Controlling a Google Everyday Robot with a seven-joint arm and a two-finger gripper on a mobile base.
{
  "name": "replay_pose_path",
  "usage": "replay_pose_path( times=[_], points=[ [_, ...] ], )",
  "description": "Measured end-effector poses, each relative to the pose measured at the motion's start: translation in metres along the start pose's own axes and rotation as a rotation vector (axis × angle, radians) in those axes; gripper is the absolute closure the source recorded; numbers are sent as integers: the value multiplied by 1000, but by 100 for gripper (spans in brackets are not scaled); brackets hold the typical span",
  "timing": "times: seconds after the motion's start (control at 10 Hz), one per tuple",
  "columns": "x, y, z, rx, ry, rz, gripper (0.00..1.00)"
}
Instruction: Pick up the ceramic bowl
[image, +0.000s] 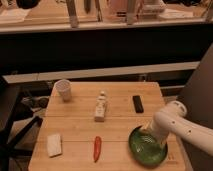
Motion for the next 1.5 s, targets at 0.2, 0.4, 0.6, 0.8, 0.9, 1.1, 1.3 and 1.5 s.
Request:
replay_pose_path(
  times=[0.2, 0.4, 0.6, 0.8, 0.9, 1.1, 1.3, 1.5],
  points=[
    [-6, 6, -12, -26, 38, 2, 20],
    [-3, 21, -14, -77, 58, 33, 20],
    [0, 35, -12, -116, 62, 67, 20],
    [9, 56, -5, -137, 51, 121, 20],
    [13, 65, 1, -137, 28, 145, 20],
    [18, 77, 24, -131, -37, 175, 20],
    [16, 76, 48, -112, -121, 173, 20],
    [15, 73, 57, -111, -124, 166, 20]
  ],
)
